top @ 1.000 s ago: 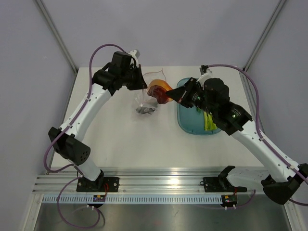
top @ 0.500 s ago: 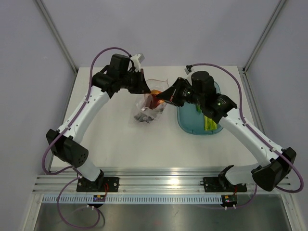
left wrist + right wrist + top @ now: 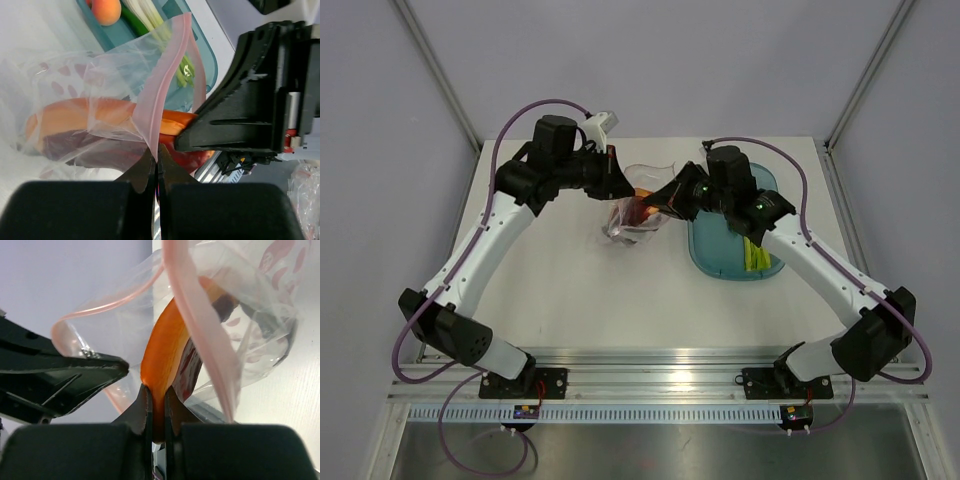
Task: Place the food in the zip-top bag and seal the zipper
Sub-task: Place the fake food in the zipper food storage bag.
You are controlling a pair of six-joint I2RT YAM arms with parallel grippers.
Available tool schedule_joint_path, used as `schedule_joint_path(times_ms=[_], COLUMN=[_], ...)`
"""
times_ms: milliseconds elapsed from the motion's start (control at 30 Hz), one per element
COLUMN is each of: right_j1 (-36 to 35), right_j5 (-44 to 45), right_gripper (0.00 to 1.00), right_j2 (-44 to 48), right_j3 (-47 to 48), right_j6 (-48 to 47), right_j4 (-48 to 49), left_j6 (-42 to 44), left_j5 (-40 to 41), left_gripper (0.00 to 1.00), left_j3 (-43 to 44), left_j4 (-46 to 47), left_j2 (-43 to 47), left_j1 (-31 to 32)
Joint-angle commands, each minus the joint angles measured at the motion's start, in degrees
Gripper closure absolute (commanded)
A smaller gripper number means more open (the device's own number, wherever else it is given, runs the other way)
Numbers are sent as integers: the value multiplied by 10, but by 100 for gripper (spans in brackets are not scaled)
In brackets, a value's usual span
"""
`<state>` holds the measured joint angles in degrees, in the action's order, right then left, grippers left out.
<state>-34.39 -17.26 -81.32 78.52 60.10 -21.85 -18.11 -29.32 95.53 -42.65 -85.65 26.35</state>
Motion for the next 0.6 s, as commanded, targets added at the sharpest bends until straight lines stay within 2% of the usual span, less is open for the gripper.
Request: schedule_joint_path(times_ms=[0, 233, 300, 333, 367, 433, 500, 567], right_j1=[8, 15, 15, 15, 15, 15, 15, 15], right_j5=[-15, -16, -17, -16, -17, -9, 12, 26], right_gripper=[100, 100, 79, 72, 58, 43, 31, 29], right_j2=[1, -32, -46, -47, -40, -27, -2, 21], right_j3=[-5, -6, 3, 3, 3, 10, 21, 37], right_j6=[16, -8, -22, -31, -35, -55, -73, -100], right_j4=[37, 39, 28, 25, 25, 10, -10, -48], left_j6=[11, 7, 2, 1, -1, -1, -6, -13], left_j5=[-36, -78, -75, -68, -64, -50, -36, -29], left_gripper=[100, 100, 100, 100, 100, 100, 100, 100], left_j3=[-4, -17, -21, -21, -22, -24, -24, -21], left_j4=[43, 68, 72, 73, 68, 64, 61, 58], left_j2=[22, 36, 37, 37, 36, 31, 25, 21], left_j1=[3, 3, 3, 3, 3, 2, 1, -2])
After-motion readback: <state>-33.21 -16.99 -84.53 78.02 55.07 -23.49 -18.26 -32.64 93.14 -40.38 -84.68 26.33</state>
